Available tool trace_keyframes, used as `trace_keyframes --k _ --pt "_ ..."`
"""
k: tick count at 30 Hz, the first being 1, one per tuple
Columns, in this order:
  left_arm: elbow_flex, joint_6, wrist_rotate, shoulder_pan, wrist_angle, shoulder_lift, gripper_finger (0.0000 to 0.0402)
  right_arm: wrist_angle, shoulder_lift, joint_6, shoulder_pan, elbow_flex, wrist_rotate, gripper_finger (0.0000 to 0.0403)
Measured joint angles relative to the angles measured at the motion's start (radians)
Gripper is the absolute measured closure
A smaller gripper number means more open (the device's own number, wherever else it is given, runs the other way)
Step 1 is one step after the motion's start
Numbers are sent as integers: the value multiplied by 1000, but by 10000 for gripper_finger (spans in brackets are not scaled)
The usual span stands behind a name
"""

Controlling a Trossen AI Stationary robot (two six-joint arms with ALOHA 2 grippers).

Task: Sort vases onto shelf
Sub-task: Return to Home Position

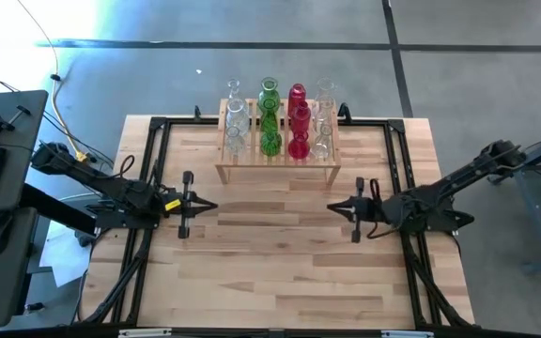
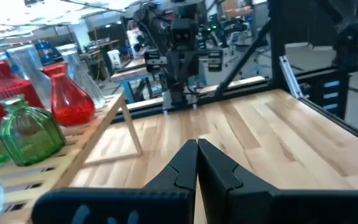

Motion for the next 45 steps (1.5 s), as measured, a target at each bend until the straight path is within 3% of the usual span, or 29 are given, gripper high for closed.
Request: trace_keyframes --k 5,15,20,30,37,45 --pt "-69 0 83 0 84 -28 399 45 -109 14 -31 -86 -99 403" --pt "-156 0 90 0 145 -111 399 152 -383 -13 -94 -307 -118 403" --pt "-201 -1 80 0 164 -166 399 44 -533 -24 -106 -312 -107 403" --pt "-215 24 37 -35 101 -271 399 -2 -744 -162 -106 -312 -81 403" --pt "-215 7 -27 -65 -50 -379 399 -97 -847 -167 -162 -312 -200 403" --pt "-214 -44 -35 -58 -239 -571 399 -96 -844 -116 -393 -312 -442 403"
